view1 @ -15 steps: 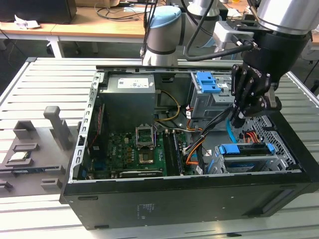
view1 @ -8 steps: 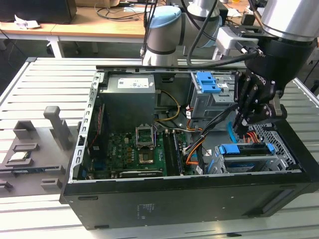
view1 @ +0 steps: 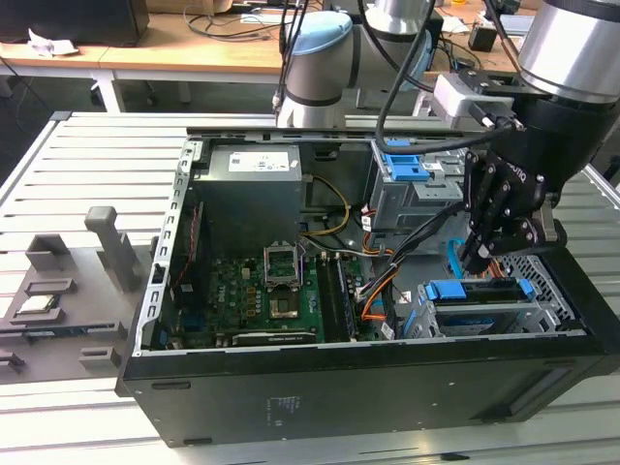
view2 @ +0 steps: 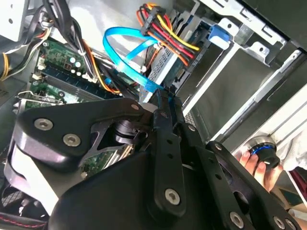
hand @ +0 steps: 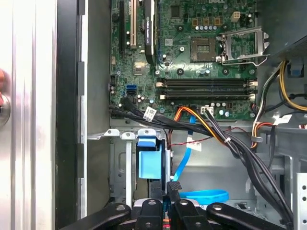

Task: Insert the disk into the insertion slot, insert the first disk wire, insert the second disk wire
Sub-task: 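Insert the second disk wire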

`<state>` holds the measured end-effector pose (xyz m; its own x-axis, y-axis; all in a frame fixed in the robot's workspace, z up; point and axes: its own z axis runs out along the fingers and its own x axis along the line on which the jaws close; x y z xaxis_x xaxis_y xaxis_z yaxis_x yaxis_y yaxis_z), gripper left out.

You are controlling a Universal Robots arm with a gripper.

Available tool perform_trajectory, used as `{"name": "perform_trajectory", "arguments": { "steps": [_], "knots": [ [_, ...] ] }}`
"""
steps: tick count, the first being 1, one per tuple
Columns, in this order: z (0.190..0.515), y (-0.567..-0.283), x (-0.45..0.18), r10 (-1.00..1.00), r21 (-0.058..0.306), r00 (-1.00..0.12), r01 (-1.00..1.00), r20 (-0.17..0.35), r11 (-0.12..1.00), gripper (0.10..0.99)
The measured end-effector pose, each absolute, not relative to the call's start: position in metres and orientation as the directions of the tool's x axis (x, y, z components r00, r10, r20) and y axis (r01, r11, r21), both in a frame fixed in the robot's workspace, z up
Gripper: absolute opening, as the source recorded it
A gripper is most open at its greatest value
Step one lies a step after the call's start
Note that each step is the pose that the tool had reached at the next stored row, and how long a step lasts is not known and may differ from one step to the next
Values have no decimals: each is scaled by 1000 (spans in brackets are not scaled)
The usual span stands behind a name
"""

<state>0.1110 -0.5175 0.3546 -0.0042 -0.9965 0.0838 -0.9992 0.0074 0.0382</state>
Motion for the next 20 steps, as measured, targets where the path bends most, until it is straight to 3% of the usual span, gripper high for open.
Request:
{"name": "perform_trajectory", "arguments": {
  "steps": [20],
  "knots": [
    [338,-521,124,-996,38,-4,-999,85,7,161]
  ]
}}
